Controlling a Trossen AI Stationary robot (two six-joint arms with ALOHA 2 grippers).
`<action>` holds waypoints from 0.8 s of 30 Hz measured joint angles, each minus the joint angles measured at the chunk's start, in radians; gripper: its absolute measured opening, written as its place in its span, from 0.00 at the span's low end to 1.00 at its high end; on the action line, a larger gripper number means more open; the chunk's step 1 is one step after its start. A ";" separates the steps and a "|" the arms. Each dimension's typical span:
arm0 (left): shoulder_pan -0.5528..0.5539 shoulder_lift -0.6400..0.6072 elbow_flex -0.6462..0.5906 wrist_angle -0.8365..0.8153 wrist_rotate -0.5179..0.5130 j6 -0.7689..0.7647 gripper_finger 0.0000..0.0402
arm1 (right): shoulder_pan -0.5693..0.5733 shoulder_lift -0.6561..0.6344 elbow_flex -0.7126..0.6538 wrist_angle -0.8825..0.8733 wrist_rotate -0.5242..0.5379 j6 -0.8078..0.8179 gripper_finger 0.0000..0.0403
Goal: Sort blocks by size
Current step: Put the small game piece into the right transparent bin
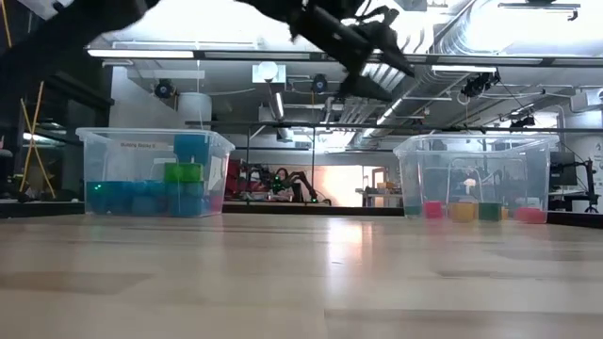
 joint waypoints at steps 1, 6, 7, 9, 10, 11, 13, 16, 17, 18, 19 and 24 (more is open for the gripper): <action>-0.005 -0.024 -0.013 -0.075 0.025 0.018 0.77 | 0.000 0.000 0.000 0.000 -0.003 0.018 0.83; -0.106 -0.194 -0.313 -0.028 0.040 0.016 0.75 | 0.000 -0.011 0.000 -0.046 -0.040 0.068 0.83; -0.134 -0.244 -0.420 0.079 0.041 -0.025 0.75 | 0.000 -0.014 0.000 -0.068 -0.053 0.062 0.83; -0.189 -0.349 -0.666 0.321 0.042 -0.134 0.74 | 0.000 -0.027 0.000 -0.156 -0.066 0.062 0.83; -0.216 -0.398 -0.786 0.453 0.039 -0.196 0.74 | 0.001 -0.034 0.000 -0.206 -0.076 0.071 0.83; -0.246 -0.440 -0.901 0.573 0.026 -0.267 0.73 | 0.001 -0.042 0.000 -0.278 -0.078 0.091 0.83; -0.303 -0.517 -1.113 0.765 -0.040 -0.407 0.73 | 0.001 -0.043 0.001 -0.447 -0.080 0.147 0.83; -0.379 -0.613 -1.333 0.982 -0.207 -0.566 0.73 | 0.001 0.025 0.002 -0.780 -0.197 0.258 0.83; -0.395 -0.641 -1.378 1.016 -0.262 -0.599 0.73 | 0.010 0.067 0.002 -0.894 -0.264 0.282 0.83; -0.406 -0.668 -1.417 1.030 -0.319 -0.627 0.73 | 0.031 0.110 0.002 -1.010 -0.326 0.291 0.83; -0.414 -0.687 -1.444 1.030 -0.362 -0.650 0.73 | 0.060 0.162 -0.002 -1.129 -0.368 0.292 0.83; -0.410 -0.752 -1.490 1.006 -0.408 -0.647 0.73 | 0.209 0.365 -0.046 -1.599 -0.390 0.210 0.83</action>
